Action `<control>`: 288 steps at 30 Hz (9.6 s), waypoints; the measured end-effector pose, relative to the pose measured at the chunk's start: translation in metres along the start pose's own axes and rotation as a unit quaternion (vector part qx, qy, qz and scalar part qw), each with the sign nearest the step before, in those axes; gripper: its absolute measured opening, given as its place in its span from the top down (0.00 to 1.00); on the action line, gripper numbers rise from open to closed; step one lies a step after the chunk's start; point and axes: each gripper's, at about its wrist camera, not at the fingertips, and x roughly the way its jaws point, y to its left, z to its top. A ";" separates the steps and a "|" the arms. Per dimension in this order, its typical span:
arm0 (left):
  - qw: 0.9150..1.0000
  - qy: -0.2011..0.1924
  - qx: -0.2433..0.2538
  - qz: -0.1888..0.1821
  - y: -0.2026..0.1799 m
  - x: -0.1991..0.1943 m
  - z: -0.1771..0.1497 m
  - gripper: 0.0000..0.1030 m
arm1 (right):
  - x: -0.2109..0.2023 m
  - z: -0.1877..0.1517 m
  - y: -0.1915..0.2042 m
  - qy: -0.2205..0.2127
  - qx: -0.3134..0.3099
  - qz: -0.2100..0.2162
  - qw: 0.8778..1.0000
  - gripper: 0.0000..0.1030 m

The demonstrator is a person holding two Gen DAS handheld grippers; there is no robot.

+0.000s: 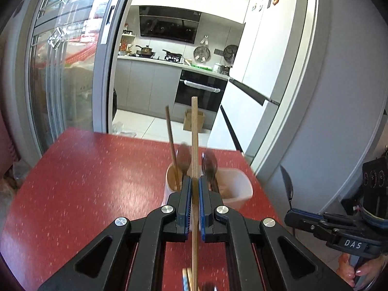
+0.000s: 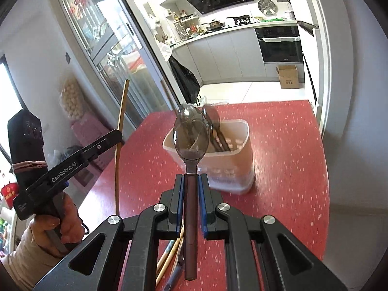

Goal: Organize utensils
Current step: 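Lift the spoon and chopstick with both tools and carry them over the holder, then lower spoon and chopstick into the holder and open both tools, then move both open tools back over the remaining utensils, then grasp the last dark-handled spoon by its handle with the right tool, then grasp the blue-patterned chopstick with the left tool while the right tool holds the spoon, then lift the spoon and blue chopstick with both tools toward the holder, then lower spoon and blue chopstick into the holder and open both tools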

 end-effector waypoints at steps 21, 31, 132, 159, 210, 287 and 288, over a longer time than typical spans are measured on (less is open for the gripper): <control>0.997 -0.075 -0.011 0.017 0.001 0.094 0.078 0.67 | 0.082 0.094 -0.020 -0.079 -0.032 -0.015 0.996 0.88; 0.992 -0.117 -0.027 0.034 0.010 0.114 0.070 0.67 | 0.116 0.086 -0.018 -0.105 -0.089 -0.048 0.989 0.88; 0.968 0.219 0.007 0.122 0.062 0.010 -0.229 0.00 | 0.061 -0.170 0.025 0.213 0.089 -0.087 0.969 0.07; 0.958 0.269 0.024 0.095 0.040 0.044 -0.231 0.00 | 0.101 -0.153 0.013 0.233 0.129 -0.025 0.964 0.93; 0.952 0.280 0.110 0.064 -0.035 0.022 -0.182 0.65 | 0.019 -0.142 -0.025 0.171 0.148 0.034 0.974 0.97; 0.991 -0.110 -0.022 0.068 0.016 0.122 0.052 0.65 | 0.087 0.088 -0.019 -0.100 -0.080 -0.059 0.990 0.97; 0.991 -0.113 -0.026 0.065 0.017 0.123 0.050 0.65 | 0.091 0.086 -0.017 -0.100 -0.090 -0.064 0.989 0.97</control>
